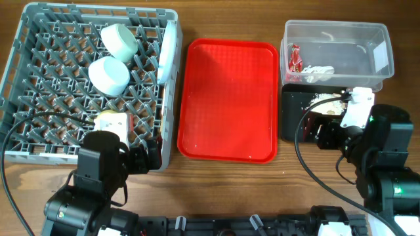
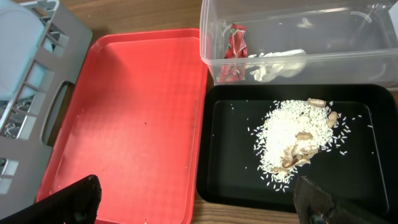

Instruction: Sort waste into correct bins and load items into the dishwasher rack

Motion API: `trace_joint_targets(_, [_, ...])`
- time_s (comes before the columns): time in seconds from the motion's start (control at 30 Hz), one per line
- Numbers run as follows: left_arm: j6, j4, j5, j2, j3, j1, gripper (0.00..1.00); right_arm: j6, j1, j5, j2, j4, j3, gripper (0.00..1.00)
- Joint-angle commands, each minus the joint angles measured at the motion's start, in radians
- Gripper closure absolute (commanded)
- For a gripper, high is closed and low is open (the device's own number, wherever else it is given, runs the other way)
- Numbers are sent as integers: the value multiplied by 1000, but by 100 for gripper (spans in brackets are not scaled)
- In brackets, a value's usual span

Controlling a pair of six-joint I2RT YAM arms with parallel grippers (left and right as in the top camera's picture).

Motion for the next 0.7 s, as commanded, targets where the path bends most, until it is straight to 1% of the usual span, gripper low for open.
trace_joint_targets(0.0, [13, 0, -17, -1, -8, -5, 0, -14, 1, 13, -31, -1, -7, 0])
trace_joint_targets(0.13, [13, 0, -17, -1, -8, -5, 0, -14, 1, 13, -92, -11, -10, 0])
trace_joint_targets(0.2, [13, 0, -17, -1, -8, -5, 0, -27, 1, 29, -148, -29, -16, 0])
trace_joint_targets(0.33, [13, 0, -17, -1, -8, -5, 0, -27, 1, 43, -286, -2, -56, 0])
trace_joint_targets(0.43, [13, 0, -17, -1, -8, -5, 0, -47, 2, 43, -403, 78, -132, 0])
trace_joint_targets(0.57, [13, 0, -17, -1, -8, -5, 0, -47, 13, 43, -552, 238, -289, 0])
trace_joint_targets(0.67, [13, 0, -17, -1, -8, -5, 0, -45, 22, 31, -671, 419, -465, 0])
